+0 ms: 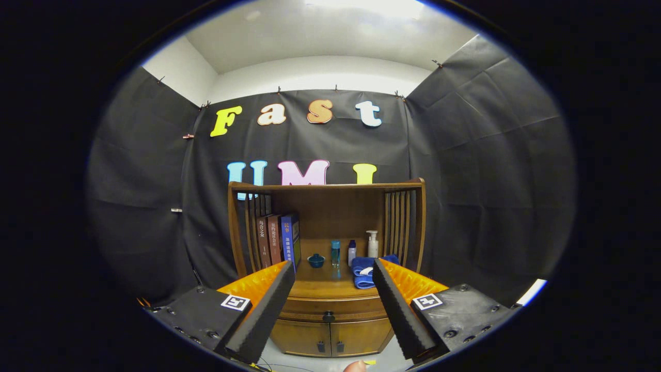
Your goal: Pull open the drawer, take out the items inside it, and place them on the countertop above the cabinet.
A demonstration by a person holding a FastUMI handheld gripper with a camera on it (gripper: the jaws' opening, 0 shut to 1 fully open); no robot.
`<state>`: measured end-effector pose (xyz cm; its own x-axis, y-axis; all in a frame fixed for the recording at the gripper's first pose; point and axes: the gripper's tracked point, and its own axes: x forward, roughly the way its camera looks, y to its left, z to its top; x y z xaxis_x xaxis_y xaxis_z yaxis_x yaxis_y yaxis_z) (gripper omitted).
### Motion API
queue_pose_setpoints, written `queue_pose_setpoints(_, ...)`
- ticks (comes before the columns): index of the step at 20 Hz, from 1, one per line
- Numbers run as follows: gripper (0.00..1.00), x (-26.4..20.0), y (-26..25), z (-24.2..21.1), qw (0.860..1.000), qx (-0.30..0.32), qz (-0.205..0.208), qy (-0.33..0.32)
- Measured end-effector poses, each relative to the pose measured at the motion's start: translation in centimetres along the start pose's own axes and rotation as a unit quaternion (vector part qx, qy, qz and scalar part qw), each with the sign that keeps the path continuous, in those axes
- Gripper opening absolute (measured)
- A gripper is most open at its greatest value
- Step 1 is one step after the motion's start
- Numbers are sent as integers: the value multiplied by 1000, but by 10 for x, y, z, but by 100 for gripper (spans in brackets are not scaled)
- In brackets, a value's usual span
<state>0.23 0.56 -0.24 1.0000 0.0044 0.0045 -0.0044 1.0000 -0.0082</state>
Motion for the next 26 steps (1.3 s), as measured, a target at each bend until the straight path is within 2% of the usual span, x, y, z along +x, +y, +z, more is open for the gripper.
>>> queue_pose_setpoints(15,98,15,9,-8,1000,7,6,-1)
queue_pose_setpoints(21,98,55,21,-33,1000,13,13,-11)
queue_pose_setpoints(26,98,93,29,-81,1000,19,20,-7)
